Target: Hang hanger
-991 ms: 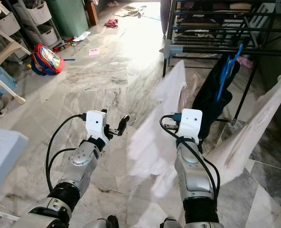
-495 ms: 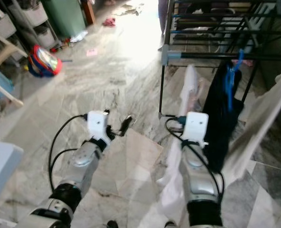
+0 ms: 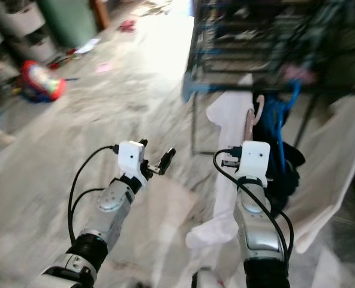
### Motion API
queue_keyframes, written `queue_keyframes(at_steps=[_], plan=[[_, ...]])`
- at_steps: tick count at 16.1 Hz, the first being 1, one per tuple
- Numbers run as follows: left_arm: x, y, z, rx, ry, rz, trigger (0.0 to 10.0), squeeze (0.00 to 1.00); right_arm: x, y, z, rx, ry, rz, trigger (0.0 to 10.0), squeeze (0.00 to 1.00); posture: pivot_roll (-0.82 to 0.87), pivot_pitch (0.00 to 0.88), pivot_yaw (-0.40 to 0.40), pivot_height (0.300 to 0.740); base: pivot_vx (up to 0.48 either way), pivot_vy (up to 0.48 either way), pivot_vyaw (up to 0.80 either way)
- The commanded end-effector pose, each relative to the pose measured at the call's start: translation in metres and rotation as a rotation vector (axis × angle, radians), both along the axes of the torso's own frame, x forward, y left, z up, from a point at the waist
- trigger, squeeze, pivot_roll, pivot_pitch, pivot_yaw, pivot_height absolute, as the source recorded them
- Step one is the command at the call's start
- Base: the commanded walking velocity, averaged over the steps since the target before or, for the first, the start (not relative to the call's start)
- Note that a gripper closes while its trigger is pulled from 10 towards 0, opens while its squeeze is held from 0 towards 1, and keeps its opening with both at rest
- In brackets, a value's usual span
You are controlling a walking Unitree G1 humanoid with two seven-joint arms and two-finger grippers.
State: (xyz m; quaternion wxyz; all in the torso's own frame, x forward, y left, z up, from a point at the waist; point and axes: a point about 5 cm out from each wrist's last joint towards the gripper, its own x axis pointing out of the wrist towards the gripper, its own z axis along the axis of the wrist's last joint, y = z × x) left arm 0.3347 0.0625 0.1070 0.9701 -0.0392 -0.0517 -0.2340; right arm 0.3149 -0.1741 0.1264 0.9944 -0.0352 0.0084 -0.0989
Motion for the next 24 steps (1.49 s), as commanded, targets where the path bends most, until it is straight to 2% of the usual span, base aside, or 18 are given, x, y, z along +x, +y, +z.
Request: queue_keyframes(at_steps=[1, 4, 7, 13, 18, 22, 24], plan=[[-0.005, 0.012, -0.013, 0.007, 0.045, 0.022, 10.0, 0.0, -0.002, 0.01, 0.011, 0.001, -0.069, 0.022, 10.0, 0.0, -0.11, 0.224, 0.086, 0.74, 0.0, 0.0, 0.0], [-0.012, 0.019, -0.017, 0.036, 0.029, 0.023, 10.0, 0.0, -0.01, 0.012, 0.005, -0.009, -0.05, 0.035, 10.0, 0.0, -0.11, 0.23, 0.084, 0.74, 0.0, 0.0, 0.0], [-0.019, 0.021, -0.01, 0.05, -0.031, -0.002, 10.0, 0.0, -0.011, 0.012, 0.005, -0.029, -0.045, 0.054, 10.0, 0.0, -0.11, 0.237, 0.081, 0.74, 0.0, 0.0, 0.0], [-0.025, 0.024, -0.009, 0.061, -0.042, -0.014, 10.0, 0.0, 0.003, 0.015, 0.021, -0.038, -0.072, 0.103, 10.0, 0.0, -0.09, 0.243, 0.068, 0.74, 0.0, 0.0, 0.0], [-0.029, 0.023, -0.006, 0.052, -0.044, -0.038, 10.0, 0.0, 0.023, 0.019, 0.026, 0.007, -0.015, 0.14, 10.0, 0.0, -0.08, 0.249, 0.065, 0.74, 0.0, 0.0, 0.0], [-0.037, 0.013, 0.0, 0.016, -0.055, -0.174, 10.0, 0.0, 0.032, 0.019, 0.021, 0.045, 0.061, 0.144, 10.0, 0.0, -0.07, 0.25, 0.061, 0.74, 0.0, 0.0, 0.0], [-0.037, 0.011, 0.0, 0.013, -0.046, -0.201, 10.0, 0.0, 0.033, 0.017, 0.019, 0.058, 0.074, 0.142, 10.0, 0.0, -0.08, 0.252, 0.062, 0.74, 0.0, 0.0, 0.0]])
